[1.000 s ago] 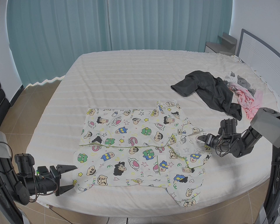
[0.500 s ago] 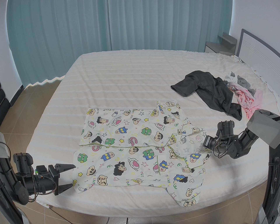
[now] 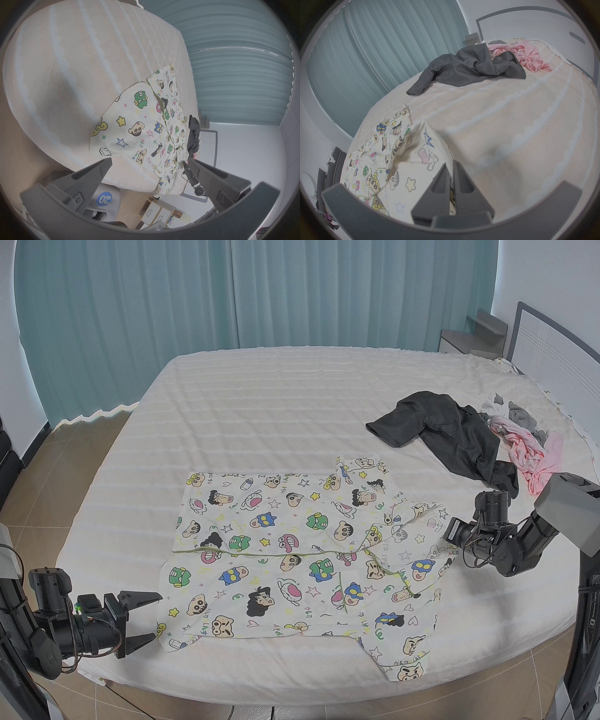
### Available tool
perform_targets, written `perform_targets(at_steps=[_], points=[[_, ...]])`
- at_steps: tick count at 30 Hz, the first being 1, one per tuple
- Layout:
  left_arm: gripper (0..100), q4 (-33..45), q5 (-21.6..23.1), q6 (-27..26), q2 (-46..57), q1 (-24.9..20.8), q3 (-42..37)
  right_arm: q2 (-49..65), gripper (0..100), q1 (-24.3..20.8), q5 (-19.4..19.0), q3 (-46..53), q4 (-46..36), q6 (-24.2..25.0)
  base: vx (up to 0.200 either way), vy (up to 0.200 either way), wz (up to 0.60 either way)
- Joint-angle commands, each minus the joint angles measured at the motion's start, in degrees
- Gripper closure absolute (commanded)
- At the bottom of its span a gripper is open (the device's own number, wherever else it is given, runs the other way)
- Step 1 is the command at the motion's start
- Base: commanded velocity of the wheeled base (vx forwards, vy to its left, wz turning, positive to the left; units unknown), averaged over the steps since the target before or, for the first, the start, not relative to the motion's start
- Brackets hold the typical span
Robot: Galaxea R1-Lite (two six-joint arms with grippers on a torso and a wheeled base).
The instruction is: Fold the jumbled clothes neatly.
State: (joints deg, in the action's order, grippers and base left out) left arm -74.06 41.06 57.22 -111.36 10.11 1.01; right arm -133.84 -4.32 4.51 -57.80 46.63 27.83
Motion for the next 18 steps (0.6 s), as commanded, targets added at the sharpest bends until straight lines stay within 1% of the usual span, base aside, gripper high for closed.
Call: perform_targets(at_steps=[1, 4, 10, 18], points=[[0, 0.0, 0.0, 0.0, -0.2, 0.0, -0.7, 0.2, 100, 0.7, 0.1, -0.6, 0.1, -0.2, 0.000, 0.000, 0.00], [0, 0.0, 0.0, 0.0, -0.3, 0.0, -0.7, 0.2, 100, 1.3, 0.1, -1.2, 0.5, -0.2, 0.000, 0.000, 0.00], [0, 0.0, 0.0, 0.0, -0.3, 0.0, -0.7, -0.5, 100, 1.4, 0.5, -0.8, 5.7, -0.4, 0.000, 0.000, 0.00], [0, 0.0, 0.0, 0.0, -0.3, 0.0, -0.7, -0.5, 100, 1.5, 0.5, -0.7, 6.5, -0.4, 0.000, 0.000, 0.00]])
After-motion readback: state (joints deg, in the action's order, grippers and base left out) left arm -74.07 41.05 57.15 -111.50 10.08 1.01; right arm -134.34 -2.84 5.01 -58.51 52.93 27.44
